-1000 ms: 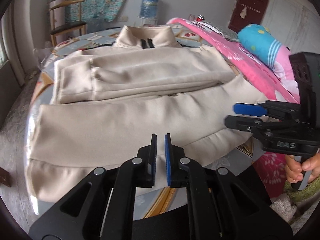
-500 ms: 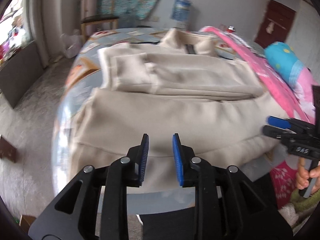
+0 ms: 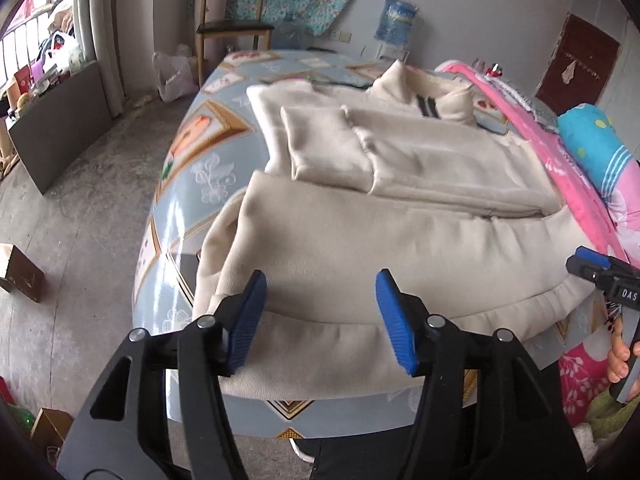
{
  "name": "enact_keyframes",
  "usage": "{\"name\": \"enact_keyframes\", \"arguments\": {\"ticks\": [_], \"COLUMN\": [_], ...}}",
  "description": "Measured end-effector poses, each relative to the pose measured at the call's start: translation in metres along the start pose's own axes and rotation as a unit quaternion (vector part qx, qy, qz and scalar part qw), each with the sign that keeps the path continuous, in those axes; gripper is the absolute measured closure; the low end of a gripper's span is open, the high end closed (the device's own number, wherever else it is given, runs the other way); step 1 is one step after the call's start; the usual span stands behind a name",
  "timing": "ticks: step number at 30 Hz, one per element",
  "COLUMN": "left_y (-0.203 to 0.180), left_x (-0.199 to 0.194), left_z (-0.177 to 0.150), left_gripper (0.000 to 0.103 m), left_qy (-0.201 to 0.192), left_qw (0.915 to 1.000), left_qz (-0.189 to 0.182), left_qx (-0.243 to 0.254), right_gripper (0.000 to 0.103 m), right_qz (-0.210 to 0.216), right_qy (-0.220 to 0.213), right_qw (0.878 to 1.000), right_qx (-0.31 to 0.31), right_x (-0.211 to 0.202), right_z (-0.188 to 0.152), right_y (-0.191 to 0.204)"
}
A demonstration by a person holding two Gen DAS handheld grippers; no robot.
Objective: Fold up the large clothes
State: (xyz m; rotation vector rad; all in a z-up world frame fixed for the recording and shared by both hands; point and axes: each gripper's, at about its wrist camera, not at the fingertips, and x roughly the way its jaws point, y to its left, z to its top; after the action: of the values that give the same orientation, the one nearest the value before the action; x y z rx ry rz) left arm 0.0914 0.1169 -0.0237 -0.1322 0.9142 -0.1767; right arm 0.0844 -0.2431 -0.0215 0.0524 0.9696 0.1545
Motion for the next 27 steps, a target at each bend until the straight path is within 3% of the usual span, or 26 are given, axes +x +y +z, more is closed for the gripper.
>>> {"name": "enact_keyframes", "arguments": {"ticks": [3,12,16,19,23,27], "left_y": [-0.003,-0.013,-0.015,-0.019,-0.030,-0.042], "left_x": [0.002,-0.010,-0.020,-0.024,-0.026,-0.016], "left_z": [-0.002,0.006,0.022,0.042,0.090,0.149], "left_gripper": [0.042,0.031,0.025,0.022,0.021,0.019], "left_qy": [-0.001,-0.014,-0.030,-0.040,-0.061,-0.063], "left_qw": [0.9999,0.9989,0.9982,0.9973,0.9949,0.9961], "left_qz": [0.004,0.027,0.034,0.040,0.048,0.016], "left_qx": [0.015,0.035,0.039,0.048,0.065,0.061], "right_gripper": [0.025,0.025,0.025,0.024,0.024,0.019], "right_qz": [-0.002,-0.007,0.019,0.039,0.058,0.079], "right_qy": [0.018,0.010,0.019,0.018,-0.006,-0.010], "right_qw": [1.000,1.000,0.999,0.999,0.998,0.996], "right_qx": [0.014,0.009,0.020,0.019,-0.016,-0.040], "right_x": [0.012,0.006,0.002,-0.010,-0.031,-0.030], "right_z": [-0.004,-0.002,0.005,0.024,0.074,0.135], "right_y": [-0.007,-0.007,-0.010,-0.011,-0.008,-0.006]}}
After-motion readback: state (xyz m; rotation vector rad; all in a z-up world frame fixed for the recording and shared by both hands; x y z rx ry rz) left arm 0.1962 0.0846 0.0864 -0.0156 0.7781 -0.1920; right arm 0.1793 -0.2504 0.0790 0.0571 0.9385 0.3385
